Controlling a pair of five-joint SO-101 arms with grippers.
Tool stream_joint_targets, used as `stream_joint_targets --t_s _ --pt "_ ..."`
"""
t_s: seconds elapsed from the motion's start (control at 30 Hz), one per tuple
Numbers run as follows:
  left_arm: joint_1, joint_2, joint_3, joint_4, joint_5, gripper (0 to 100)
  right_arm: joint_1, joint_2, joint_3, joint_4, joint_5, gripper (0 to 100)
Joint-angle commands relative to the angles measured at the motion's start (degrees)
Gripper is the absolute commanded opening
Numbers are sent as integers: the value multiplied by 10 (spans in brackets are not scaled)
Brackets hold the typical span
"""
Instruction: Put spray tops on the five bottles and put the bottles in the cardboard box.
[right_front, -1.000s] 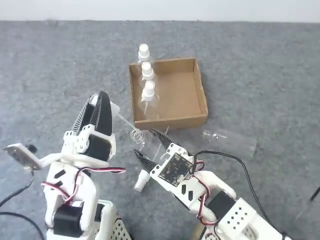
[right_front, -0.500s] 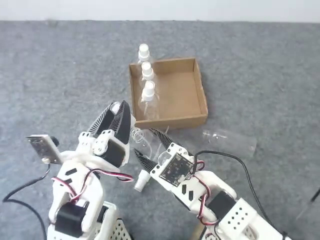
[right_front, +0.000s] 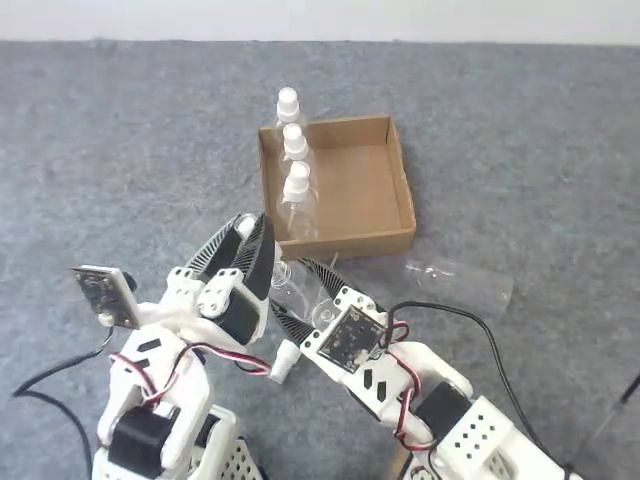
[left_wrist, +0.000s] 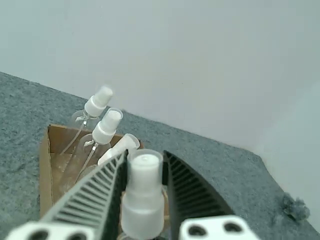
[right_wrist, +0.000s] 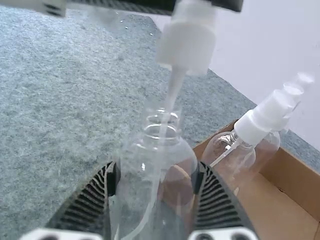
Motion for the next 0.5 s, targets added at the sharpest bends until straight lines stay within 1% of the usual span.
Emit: stream_joint_targets --t_s 0.0,0.13,0.23,0.33,0.47 --pt "13 -11 0 12 -4 16 0 -11 -15 -15 6 17" --pt "14 -11 22 -1 -31 16 15 -11 -16 -16 5 17" --pt "18 -11 44 -16 -36 16 15 -11 -16 -16 5 17" --pt "18 -11 46 -11 -40 16 16 -11 -16 -16 5 17" --pt "19 -11 46 0 -97 17 17 -11 -16 -16 5 17"
